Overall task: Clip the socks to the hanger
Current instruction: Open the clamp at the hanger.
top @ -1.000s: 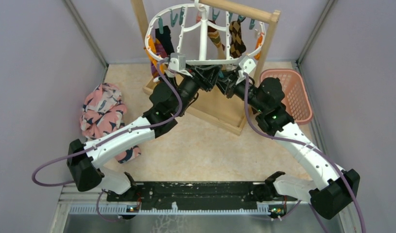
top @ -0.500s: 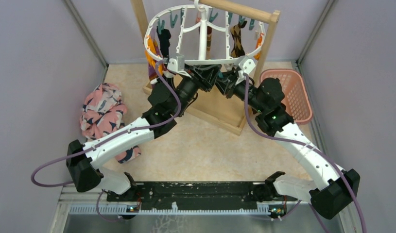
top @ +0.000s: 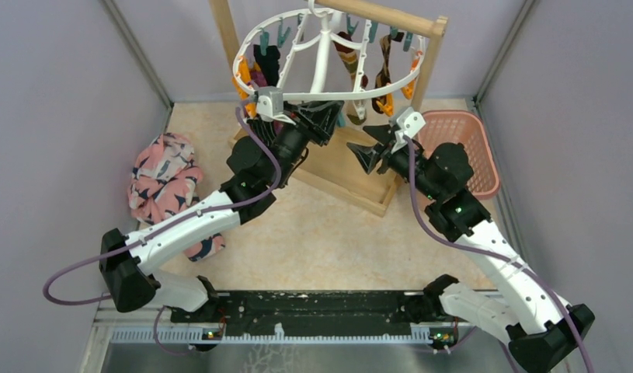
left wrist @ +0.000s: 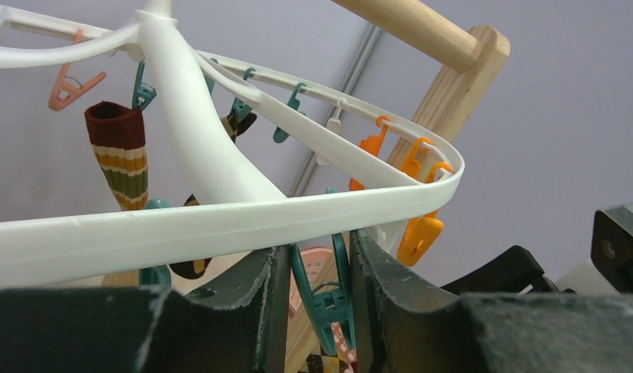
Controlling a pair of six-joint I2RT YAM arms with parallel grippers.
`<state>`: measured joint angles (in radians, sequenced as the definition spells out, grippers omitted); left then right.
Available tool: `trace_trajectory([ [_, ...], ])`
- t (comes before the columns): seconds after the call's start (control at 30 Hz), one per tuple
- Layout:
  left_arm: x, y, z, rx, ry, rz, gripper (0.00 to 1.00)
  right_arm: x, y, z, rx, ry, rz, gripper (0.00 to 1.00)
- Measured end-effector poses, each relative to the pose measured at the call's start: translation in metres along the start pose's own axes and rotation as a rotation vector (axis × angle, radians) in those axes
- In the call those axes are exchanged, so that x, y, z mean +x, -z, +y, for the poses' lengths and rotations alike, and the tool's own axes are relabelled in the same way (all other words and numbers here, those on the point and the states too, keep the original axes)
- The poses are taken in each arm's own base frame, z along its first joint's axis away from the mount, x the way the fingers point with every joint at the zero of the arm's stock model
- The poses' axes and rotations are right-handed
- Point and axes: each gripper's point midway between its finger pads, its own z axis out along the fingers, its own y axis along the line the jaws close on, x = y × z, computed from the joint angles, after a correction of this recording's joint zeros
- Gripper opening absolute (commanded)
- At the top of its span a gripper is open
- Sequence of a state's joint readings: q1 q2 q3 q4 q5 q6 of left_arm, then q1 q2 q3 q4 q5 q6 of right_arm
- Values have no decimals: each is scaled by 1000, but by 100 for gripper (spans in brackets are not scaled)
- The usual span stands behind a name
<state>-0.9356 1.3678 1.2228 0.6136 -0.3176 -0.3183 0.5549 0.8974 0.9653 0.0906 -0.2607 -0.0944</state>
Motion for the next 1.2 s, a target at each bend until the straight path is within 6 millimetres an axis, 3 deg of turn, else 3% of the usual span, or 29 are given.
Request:
trace_trajectory([
  [0.63, 13, 2, 2, 14, 31, 19, 0, 0, -52, 11, -110, -45, 19, 56],
  [0.7, 14, 2, 2, 17, 40, 24, 0, -4, -53, 12, -117, -47, 8, 46],
  [0.8, 15, 2, 1, 23, 55, 27, 0, -10, -54, 12, -122, -46, -8, 11],
  [0.83, 15, 2, 0, 25, 62, 28, 0, -12, -55, 13, -128, -46, -14, 3],
  [0.93, 13, 2, 0, 27, 70, 21, 0, -11, -56, 13, -122, -61, -13, 0],
  [1.07, 14, 2, 2, 24, 69, 22, 27, -11, -56, 13, -118, -63, -13, 0],
  [1.2, 14, 2, 3, 18, 68, 20, 63, -12, -57, 13, -118, -62, -16, 0],
])
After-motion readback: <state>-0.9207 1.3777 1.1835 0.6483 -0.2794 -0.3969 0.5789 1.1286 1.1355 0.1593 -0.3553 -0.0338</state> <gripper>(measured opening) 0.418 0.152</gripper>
